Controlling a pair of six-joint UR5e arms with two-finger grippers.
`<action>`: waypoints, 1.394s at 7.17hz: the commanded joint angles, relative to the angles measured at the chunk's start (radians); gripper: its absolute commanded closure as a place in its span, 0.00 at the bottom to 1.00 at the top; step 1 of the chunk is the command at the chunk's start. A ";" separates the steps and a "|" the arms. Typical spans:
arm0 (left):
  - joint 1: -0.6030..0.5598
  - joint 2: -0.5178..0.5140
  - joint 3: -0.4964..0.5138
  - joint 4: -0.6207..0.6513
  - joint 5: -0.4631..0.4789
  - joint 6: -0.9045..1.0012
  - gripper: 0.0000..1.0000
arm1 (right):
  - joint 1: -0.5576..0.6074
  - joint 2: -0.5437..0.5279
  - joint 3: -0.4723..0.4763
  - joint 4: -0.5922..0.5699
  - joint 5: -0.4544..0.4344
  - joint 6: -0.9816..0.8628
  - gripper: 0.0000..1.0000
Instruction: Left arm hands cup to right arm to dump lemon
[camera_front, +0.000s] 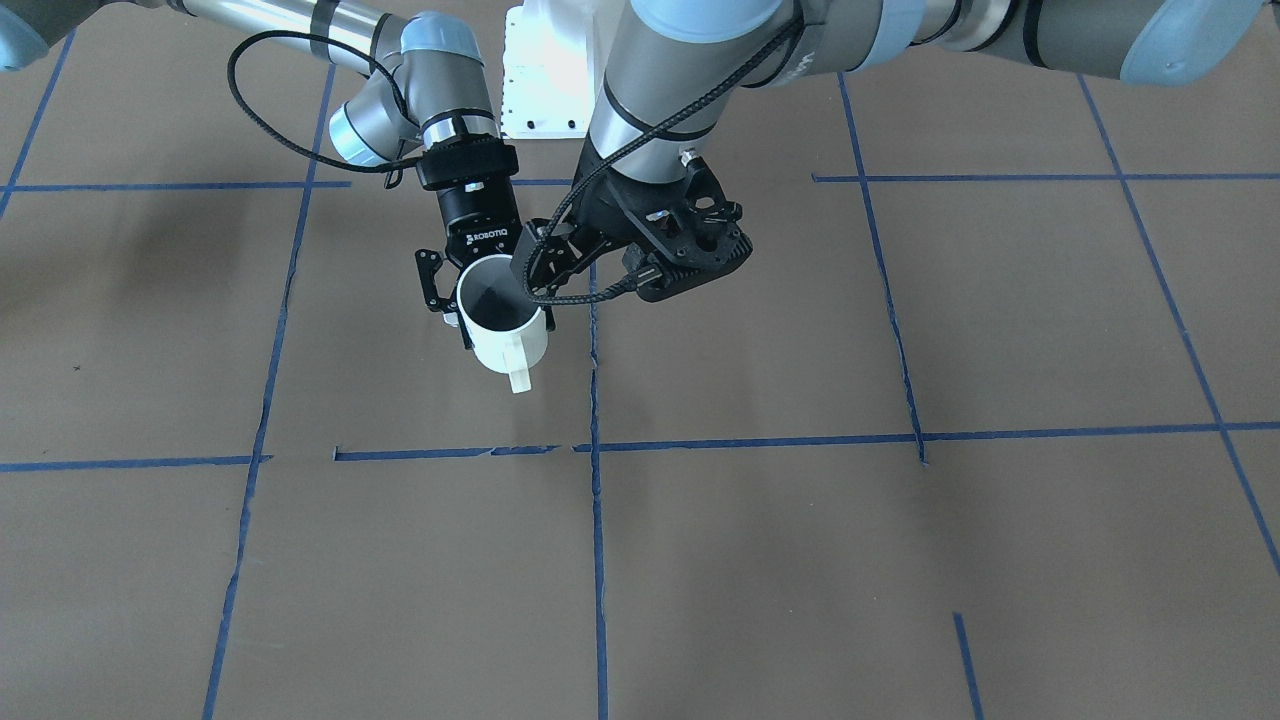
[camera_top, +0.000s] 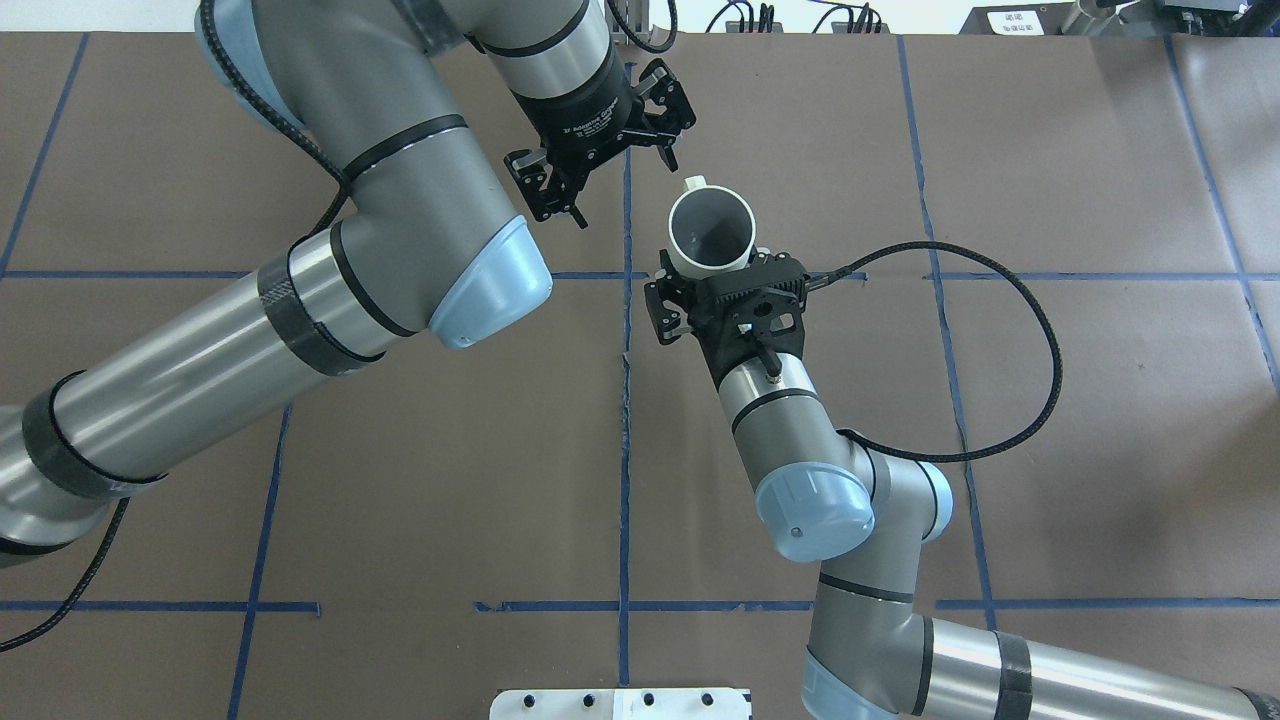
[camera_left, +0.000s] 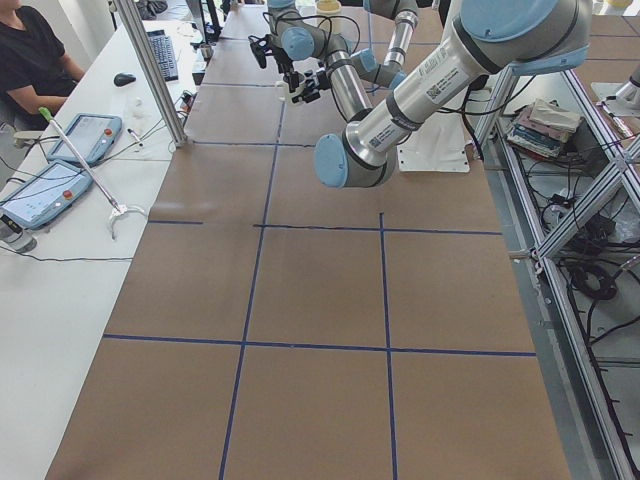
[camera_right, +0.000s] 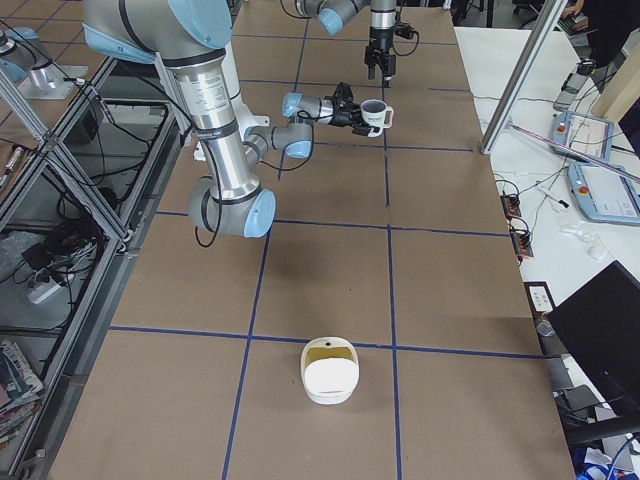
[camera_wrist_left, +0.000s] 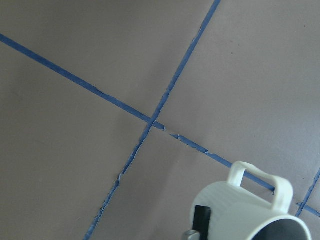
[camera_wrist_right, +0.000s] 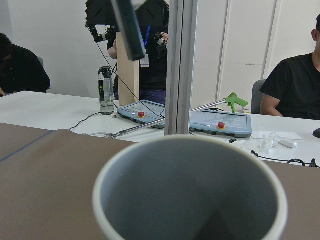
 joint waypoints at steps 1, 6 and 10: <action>0.037 -0.006 0.015 0.000 0.001 0.004 0.02 | -0.016 0.012 -0.002 -0.008 -0.012 -0.023 0.54; 0.059 -0.001 0.012 0.002 0.004 0.135 0.18 | -0.016 0.014 -0.002 -0.007 -0.025 -0.079 0.52; 0.090 -0.001 0.015 0.002 0.065 0.139 0.23 | -0.025 0.014 0.003 -0.005 -0.029 -0.079 0.52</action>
